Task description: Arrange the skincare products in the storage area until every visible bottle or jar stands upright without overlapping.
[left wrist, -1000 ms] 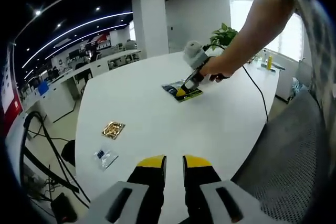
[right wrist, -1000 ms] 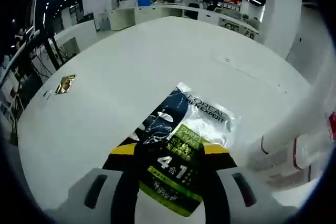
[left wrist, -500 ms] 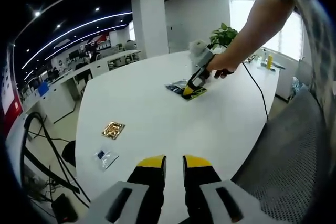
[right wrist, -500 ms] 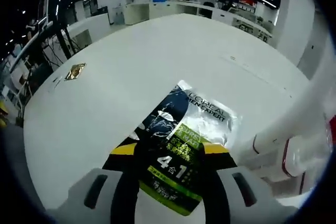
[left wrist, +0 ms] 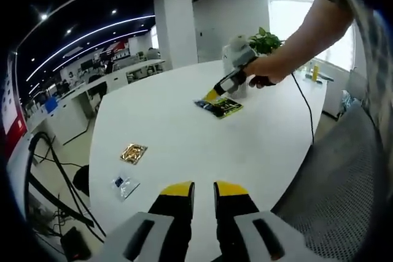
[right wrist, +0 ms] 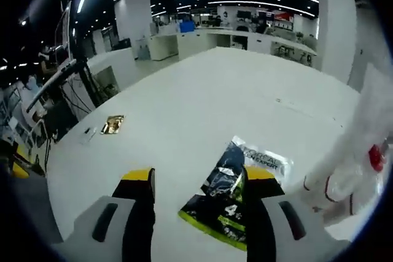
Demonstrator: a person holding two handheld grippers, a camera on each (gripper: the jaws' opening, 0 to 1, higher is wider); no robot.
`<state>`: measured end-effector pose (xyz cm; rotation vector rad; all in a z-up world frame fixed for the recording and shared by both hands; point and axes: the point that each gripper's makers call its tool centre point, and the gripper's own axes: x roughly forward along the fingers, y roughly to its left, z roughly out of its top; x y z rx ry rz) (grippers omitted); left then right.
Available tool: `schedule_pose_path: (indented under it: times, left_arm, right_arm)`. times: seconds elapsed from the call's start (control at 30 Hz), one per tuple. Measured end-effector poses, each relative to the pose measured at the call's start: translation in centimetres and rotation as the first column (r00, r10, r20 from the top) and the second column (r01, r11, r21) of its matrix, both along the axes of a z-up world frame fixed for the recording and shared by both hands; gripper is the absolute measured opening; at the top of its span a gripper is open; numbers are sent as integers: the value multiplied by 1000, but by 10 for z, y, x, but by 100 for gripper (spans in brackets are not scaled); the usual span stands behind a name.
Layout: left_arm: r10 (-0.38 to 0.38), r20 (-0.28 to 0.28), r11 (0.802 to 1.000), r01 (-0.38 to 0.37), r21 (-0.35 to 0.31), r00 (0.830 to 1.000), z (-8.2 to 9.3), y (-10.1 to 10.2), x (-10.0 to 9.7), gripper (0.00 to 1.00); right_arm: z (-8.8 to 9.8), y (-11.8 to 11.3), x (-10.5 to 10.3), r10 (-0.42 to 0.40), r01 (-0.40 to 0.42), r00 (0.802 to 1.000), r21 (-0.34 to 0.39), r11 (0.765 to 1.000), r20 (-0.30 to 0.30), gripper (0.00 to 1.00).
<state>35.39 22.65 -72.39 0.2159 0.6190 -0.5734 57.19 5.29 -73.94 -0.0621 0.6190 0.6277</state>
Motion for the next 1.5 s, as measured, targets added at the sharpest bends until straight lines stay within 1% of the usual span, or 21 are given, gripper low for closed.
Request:
schedule_pose_path:
  times: [0.07,0.1,0.2,0.27,0.33,0.43,0.5,0.57,0.63,0.67,0.73,0.9,1.0,1.03,1.07,1.1,1.17,1.23,1.33,1.43,1.5]
  left_arm:
    - [3,-2,1000,-3,0,1000,0,0,0,14]
    - [4,2,1000,-4,-2,1000,0,0,1,14]
    - [6,5,1000,-6,-6,1000,1,0,1,14]
    - [3,9,1000,-3,-3,1000,2,0,1,14]
    - [-2,9,1000,2,0,1000,1,-1,0,14]
    - [0,24,1000,0,-3,1000,4,0,1,14]
    - [4,27,1000,-4,-14,1000,6,-1,1,14]
    - [-4,35,1000,4,-22,999,8,-4,-1,14]
    - [-22,44,1000,22,-12,999,8,-8,-3,14]
    - [-29,54,1000,29,0,998,9,-8,-3,14]
    - [-28,62,1000,28,-11,998,11,-7,-2,14]
    - [-12,96,999,16,-42,995,20,-6,-2,14]
    - [-42,109,999,43,-8,993,17,-5,-2,14]
    - [-29,103,1000,30,-7,994,16,-2,-1,14]
    - [6,76,1000,-5,-22,997,13,2,1,14]
    - [7,70,999,-5,-34,998,13,2,1,14]
    - [-9,70,1000,11,-29,998,13,0,0,14]
    - [-14,68,1000,16,-22,998,11,1,-1,14]
    - [1,71,1000,1,-28,997,13,4,1,14]
    - [2,71,999,0,-35,997,13,4,1,14]
    - [1,64,999,1,-39,998,12,4,0,14]
  right_arm:
    - [12,9,-19,-16,17,1000,72,997,-6,55]
    - [13,11,-24,-12,13,1000,96,995,-12,55]
    - [19,22,-57,39,-37,999,102,994,-17,56]
    - [25,31,-81,67,-63,997,134,989,-27,57]
    - [32,35,-102,69,-64,997,167,984,-27,58]
    - [35,41,-131,71,-56,996,226,973,-58,60]
    - [31,44,-151,76,-59,995,224,973,-70,60]
    - [24,48,-172,116,-96,989,200,975,-92,60]
    - [26,48,-184,111,-93,991,195,976,-81,60]
    - [27,49,-188,113,-95,990,199,975,-81,60]
    - [28,50,-197,118,-102,990,195,976,-75,60]
    - [24,52,-217,147,-140,988,128,982,-43,60]
    - [22,53,-226,146,-143,989,103,984,-24,60]
    - [22,52,-226,156,-155,988,66,986,-11,60]
    - [25,48,-224,176,-176,984,-11,984,33,59]
    - [29,46,-221,175,-173,982,-38,984,66,58]
    - [34,44,-223,182,-179,980,-40,983,75,58]
    - [36,34,-219,172,-162,979,-89,983,111,60]
    - [34,28,-222,175,-162,978,-119,980,110,61]
    - [36,28,-221,228,-198,962,-194,961,149,61]
    - [32,28,-222,245,-212,959,-212,954,140,61]
